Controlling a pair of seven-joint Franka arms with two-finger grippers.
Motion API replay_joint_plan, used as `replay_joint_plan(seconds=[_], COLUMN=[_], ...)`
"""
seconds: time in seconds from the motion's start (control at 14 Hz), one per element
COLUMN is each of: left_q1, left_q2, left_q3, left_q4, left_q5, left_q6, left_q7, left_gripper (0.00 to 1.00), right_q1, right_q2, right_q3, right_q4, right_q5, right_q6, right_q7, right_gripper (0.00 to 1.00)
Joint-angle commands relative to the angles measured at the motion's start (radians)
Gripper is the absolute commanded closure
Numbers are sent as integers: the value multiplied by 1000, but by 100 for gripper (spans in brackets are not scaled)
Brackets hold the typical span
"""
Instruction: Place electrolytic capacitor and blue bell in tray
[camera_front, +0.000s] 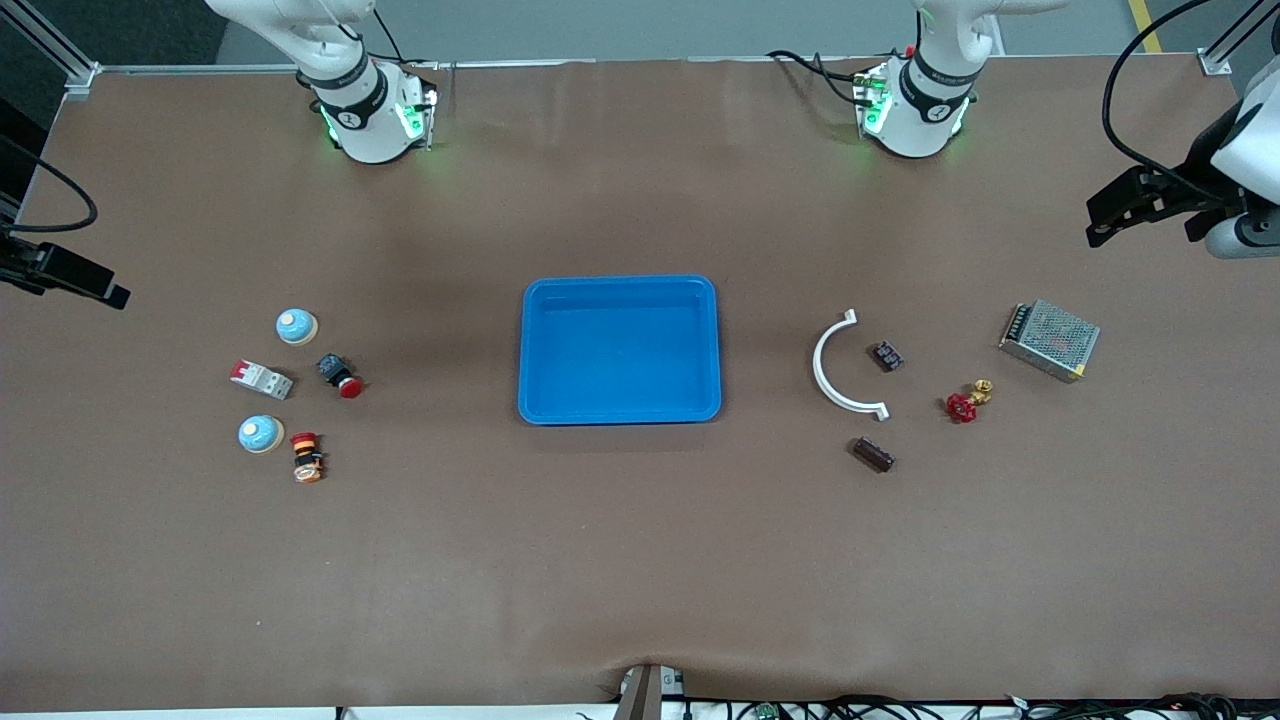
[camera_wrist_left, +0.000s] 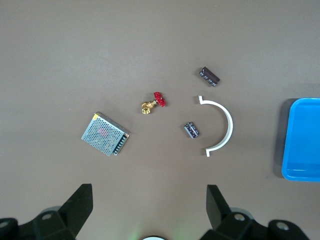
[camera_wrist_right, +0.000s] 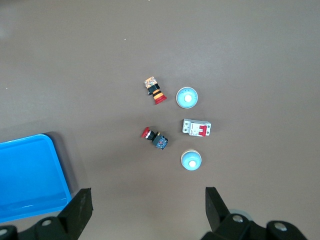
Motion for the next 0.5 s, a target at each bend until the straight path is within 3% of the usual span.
replay_joint_plan(seconds=[0.0,0.14,0.43], left_q1=[21,18,15], left_q2=[27,49,81], left_q3=[7,7,2], left_q4=[2,-15,-71], left_q5=[-40,-42,-39], left_q6=[-16,-13,21], left_q7=[16,10,1], left_gripper=[0,0,0], right_q1=[-7,-13,-16], right_q2=[-13,-15,-40], right_q3=[7,7,4], right_q4=[-17,-59,-257], right_q5=[6,3,-7], right_q6=[3,20,203], right_q7=[8,10,8], right_gripper=[0,0,0])
